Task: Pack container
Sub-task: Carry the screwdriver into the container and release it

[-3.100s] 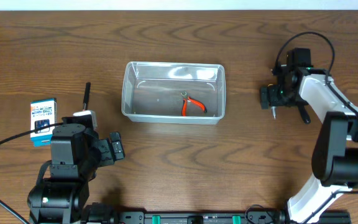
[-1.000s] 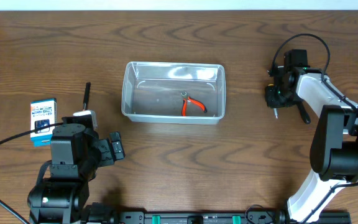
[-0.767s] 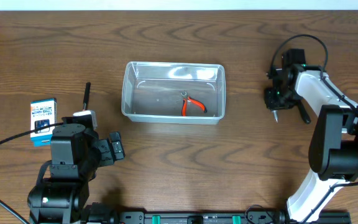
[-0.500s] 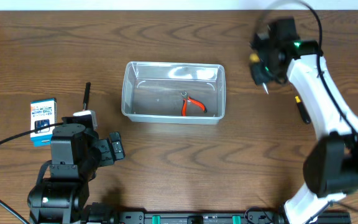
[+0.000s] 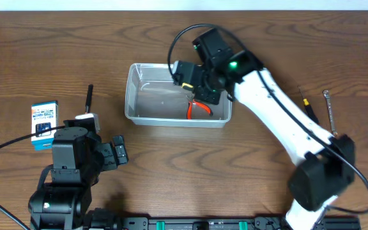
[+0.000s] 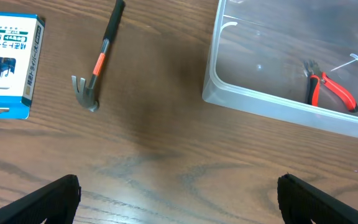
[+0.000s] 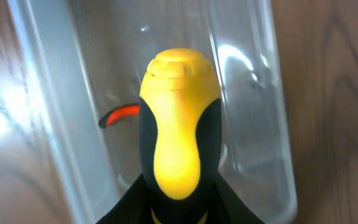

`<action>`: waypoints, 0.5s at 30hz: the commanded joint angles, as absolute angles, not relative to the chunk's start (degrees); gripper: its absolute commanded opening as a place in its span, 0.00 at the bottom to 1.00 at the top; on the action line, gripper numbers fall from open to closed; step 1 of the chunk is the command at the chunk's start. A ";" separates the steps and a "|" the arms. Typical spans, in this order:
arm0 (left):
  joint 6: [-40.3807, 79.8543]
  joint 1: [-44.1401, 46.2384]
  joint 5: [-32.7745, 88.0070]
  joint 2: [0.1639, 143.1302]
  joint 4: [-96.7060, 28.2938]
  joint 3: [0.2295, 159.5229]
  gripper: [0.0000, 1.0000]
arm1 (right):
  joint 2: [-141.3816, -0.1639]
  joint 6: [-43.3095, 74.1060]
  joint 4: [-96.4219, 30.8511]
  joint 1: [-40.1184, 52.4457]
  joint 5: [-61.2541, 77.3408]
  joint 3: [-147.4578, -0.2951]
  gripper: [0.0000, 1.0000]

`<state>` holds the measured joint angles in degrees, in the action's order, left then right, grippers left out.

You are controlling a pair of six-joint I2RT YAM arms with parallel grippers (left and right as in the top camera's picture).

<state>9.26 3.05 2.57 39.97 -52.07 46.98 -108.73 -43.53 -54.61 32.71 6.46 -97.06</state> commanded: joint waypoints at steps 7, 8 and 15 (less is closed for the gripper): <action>10.17 2.92 1.89 39.92 -52.05 48.12 0.98 | -120.46 -47.22 -52.01 32.18 8.62 -96.73 0.01; 10.17 2.92 1.89 39.92 -52.03 48.14 0.98 | -121.27 -47.18 -52.05 32.21 8.62 -96.73 0.01; 10.17 2.92 1.89 39.92 -52.03 48.14 0.98 | -124.09 -44.82 -52.01 32.34 8.64 -96.73 0.09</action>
<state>9.26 3.05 2.57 39.97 -52.07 46.98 -124.14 -45.87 -52.27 32.58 7.73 -96.60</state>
